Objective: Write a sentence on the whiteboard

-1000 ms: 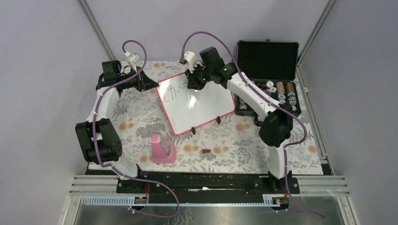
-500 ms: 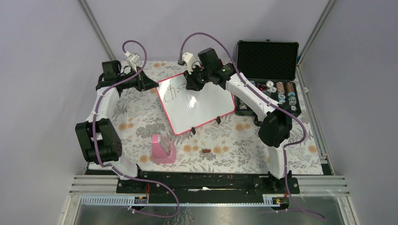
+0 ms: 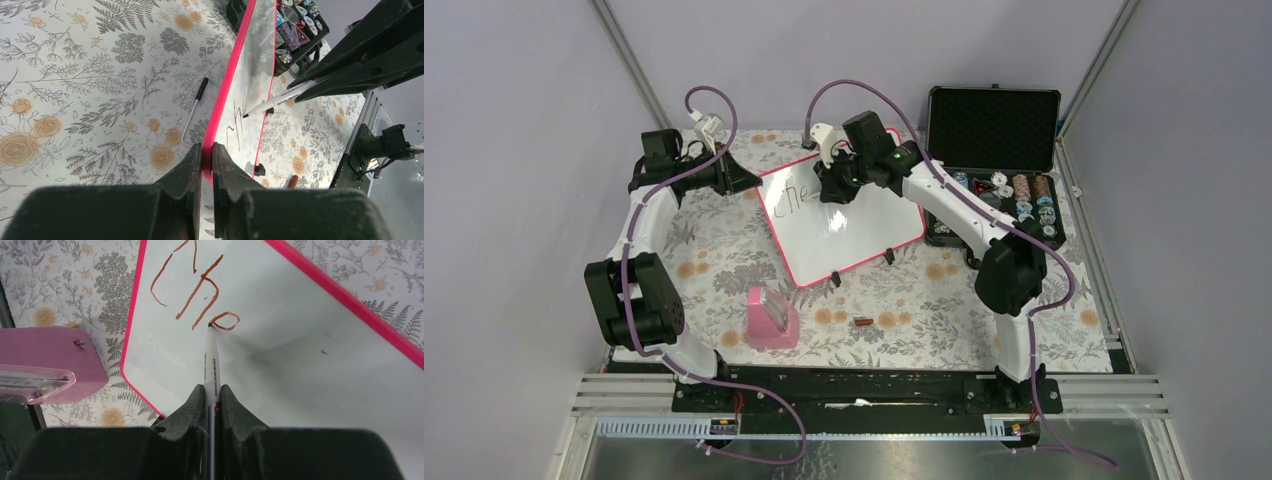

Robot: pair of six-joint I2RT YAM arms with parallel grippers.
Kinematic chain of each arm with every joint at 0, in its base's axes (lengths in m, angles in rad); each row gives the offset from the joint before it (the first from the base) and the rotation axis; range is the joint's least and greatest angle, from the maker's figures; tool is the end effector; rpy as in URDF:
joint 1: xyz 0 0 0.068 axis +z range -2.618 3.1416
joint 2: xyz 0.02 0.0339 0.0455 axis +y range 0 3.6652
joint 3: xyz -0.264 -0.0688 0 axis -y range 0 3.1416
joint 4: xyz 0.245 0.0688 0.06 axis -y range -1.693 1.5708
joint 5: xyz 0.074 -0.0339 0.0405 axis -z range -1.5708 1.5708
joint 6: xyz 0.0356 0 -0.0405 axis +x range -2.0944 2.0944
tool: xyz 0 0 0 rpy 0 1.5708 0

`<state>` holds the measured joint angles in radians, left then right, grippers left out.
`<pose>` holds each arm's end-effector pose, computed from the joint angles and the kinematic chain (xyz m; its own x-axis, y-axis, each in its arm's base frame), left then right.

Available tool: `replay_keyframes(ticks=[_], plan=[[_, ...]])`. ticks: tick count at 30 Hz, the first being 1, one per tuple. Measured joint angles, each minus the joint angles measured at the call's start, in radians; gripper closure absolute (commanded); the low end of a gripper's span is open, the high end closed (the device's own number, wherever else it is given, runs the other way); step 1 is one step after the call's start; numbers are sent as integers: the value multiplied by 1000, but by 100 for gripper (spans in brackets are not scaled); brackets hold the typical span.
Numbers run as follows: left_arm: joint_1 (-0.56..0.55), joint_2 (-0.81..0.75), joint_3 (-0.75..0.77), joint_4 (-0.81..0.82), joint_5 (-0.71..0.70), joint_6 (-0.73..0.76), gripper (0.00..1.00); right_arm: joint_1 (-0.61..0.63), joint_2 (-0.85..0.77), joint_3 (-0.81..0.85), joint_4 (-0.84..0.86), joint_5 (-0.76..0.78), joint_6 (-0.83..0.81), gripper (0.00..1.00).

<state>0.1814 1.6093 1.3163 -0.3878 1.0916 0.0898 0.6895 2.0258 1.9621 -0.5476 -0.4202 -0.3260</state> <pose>0.3522 0.0325 0.3071 -0.5632 -0.0613 -0.8240 0.6482 0.5858 -0.4866 0.3546 0.3112 0.3338 -0.1509 -0.5034 -0.8508 -0.9362 0.3491 -0.0405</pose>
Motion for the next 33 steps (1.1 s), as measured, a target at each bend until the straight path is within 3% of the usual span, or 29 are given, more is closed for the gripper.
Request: replay_keyframes(ticks=[33], plan=[[-3,-9,0,-5,4,0,100,-27,-70,-77,-2,12,-23,100]])
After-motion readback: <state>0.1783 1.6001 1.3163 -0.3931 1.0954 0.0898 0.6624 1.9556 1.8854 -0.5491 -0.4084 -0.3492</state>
